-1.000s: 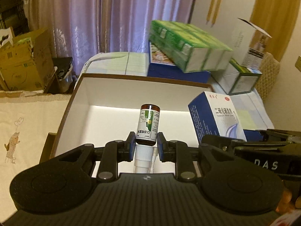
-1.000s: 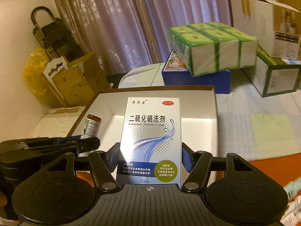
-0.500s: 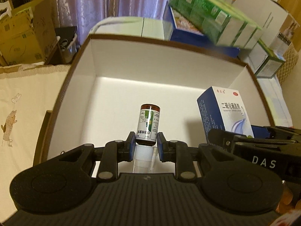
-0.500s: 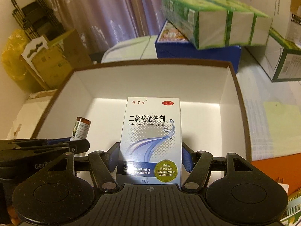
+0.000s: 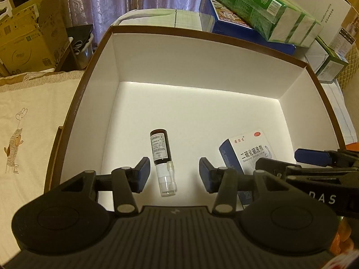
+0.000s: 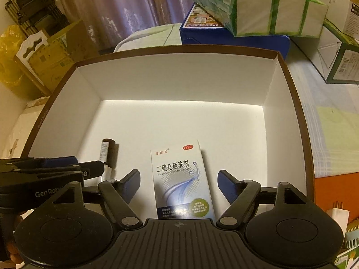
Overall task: Organize rigid objects
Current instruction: 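Carry the medicine box with the right tool into the brown box while the left tool places the bottle there, then open both tools and move them back over the remaining items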
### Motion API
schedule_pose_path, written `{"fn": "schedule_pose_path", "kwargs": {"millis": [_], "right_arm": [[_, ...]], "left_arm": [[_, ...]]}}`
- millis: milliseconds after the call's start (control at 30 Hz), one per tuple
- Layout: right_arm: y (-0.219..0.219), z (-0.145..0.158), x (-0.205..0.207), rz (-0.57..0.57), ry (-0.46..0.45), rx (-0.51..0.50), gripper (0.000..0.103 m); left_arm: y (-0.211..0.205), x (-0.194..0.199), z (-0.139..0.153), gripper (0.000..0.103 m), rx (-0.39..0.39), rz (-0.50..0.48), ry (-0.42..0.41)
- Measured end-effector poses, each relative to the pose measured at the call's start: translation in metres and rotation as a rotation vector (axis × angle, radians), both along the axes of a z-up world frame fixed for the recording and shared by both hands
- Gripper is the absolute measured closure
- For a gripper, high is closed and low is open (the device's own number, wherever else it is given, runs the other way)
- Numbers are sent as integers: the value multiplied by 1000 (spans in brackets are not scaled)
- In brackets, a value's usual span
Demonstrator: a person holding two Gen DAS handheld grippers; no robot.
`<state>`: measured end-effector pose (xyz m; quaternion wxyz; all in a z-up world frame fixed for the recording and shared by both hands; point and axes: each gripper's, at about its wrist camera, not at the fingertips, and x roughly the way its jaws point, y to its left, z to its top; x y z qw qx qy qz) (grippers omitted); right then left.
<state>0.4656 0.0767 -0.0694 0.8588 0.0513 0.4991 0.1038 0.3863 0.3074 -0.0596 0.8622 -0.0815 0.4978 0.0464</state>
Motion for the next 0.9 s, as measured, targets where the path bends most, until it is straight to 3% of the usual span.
{"fn": "schedule_pose_path", "kwargs": {"millis": [500,900], "right_arm": [[-2,16,-19,-8,-41,13,30],[-24,62,-71,-2,-224,80,30]], "left_arm": [[-10,-17,17,60,-7,-21,-43],[-39,-52,55,60,-32,-69,-138]]}}
